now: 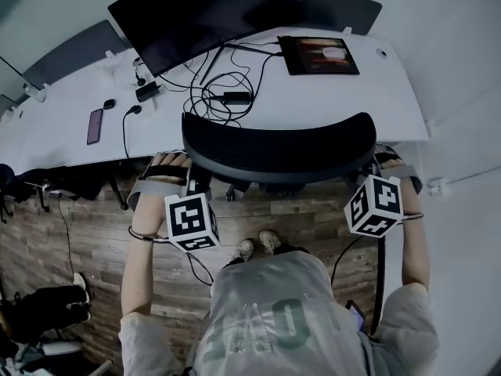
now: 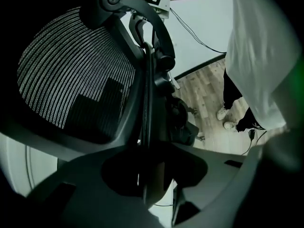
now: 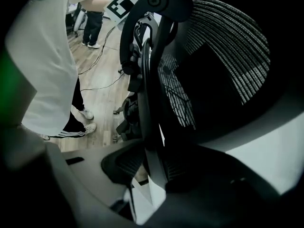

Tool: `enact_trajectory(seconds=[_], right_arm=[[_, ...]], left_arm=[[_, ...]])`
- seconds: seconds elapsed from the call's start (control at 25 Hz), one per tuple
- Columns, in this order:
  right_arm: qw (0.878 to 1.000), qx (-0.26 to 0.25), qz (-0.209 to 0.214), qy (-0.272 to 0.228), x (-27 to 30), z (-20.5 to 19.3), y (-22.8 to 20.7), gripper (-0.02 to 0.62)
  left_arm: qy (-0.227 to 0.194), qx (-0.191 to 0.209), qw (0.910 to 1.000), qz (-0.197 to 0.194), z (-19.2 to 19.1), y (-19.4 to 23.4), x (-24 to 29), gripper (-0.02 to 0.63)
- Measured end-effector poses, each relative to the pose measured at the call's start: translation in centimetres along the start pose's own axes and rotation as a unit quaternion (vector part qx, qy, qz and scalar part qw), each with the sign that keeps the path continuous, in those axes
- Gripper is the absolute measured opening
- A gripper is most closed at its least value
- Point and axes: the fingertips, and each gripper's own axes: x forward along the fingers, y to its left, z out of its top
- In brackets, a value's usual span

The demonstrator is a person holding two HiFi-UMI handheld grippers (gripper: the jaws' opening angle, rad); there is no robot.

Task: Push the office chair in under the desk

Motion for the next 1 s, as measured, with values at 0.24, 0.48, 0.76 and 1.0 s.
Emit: enact_trajectory(seconds=[0.24,0.48,0.76,1.0], right_arm=[[0.997,0.056,-0.016,-0.053,-0.3,0.2,0.1,0.133],[0.979,0.147,-0.079,-0.114,-4.8,0.9,-2.5,0.149],[0.972,0.164,-0.102,-0.133,-9.1,2.0,-2.4,0.149],[0.971,0.173,-0.084,-0.143,-9.2,2.8,-1.2,0.149]], left_arm=[[-0.02,0.003,0.9998,0.006,0.2,-0.2,-0.1,0.15],[-0.023,0.005,0.9997,0.007,0.2,-0.4,-0.4,0.15],[-0.025,0.008,0.9996,-0.006,0.3,-0.7,-0.7,0.15],[-0.011,0.016,0.9998,-0.001,0.1,-0.8,-1.0,0.15]])
